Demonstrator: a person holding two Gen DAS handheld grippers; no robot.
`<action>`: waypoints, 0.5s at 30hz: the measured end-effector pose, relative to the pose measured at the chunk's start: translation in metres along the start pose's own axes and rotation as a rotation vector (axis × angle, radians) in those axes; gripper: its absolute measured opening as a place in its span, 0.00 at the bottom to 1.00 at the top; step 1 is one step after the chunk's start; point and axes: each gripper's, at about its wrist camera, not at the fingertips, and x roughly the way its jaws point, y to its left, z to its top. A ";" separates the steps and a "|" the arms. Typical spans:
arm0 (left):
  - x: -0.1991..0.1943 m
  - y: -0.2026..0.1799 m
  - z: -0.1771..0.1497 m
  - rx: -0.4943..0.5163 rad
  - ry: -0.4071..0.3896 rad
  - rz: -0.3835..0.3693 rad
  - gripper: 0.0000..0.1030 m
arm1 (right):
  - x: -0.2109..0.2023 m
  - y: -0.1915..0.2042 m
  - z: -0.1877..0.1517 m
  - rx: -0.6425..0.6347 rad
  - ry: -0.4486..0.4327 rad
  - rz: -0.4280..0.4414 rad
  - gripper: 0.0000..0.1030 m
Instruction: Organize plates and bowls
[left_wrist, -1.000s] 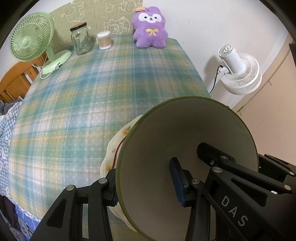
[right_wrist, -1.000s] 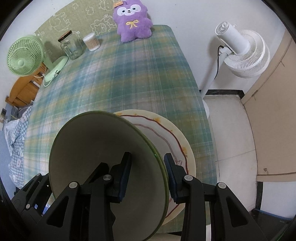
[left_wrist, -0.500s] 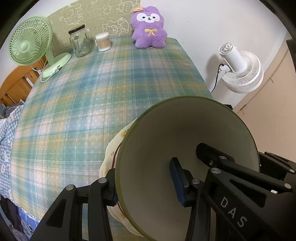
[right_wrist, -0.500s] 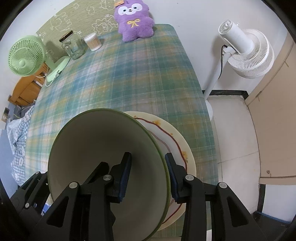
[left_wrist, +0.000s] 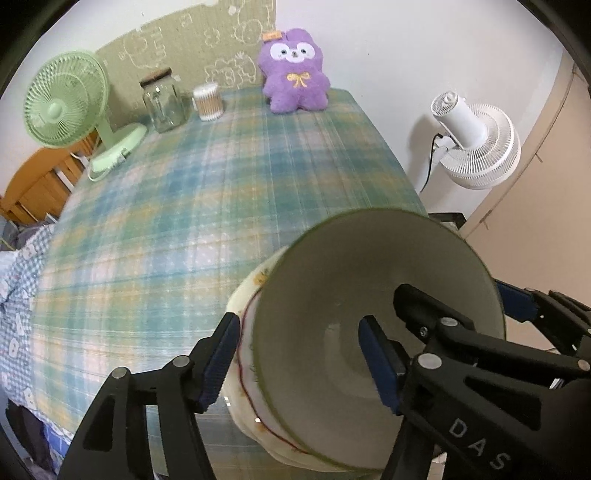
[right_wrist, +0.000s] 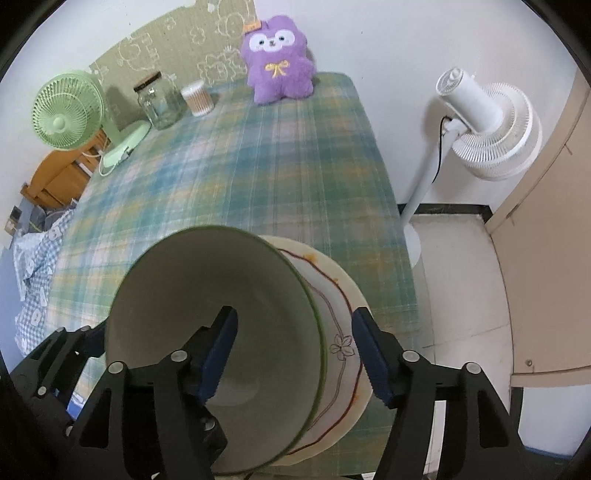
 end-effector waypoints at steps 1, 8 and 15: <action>-0.004 0.001 0.000 -0.001 -0.010 0.005 0.71 | -0.004 0.000 0.000 0.001 -0.011 -0.002 0.71; -0.037 0.019 0.001 -0.020 -0.095 -0.017 0.83 | -0.039 0.010 0.001 0.001 -0.101 -0.038 0.79; -0.071 0.049 0.000 -0.004 -0.197 -0.030 0.90 | -0.075 0.039 -0.001 0.021 -0.190 -0.094 0.79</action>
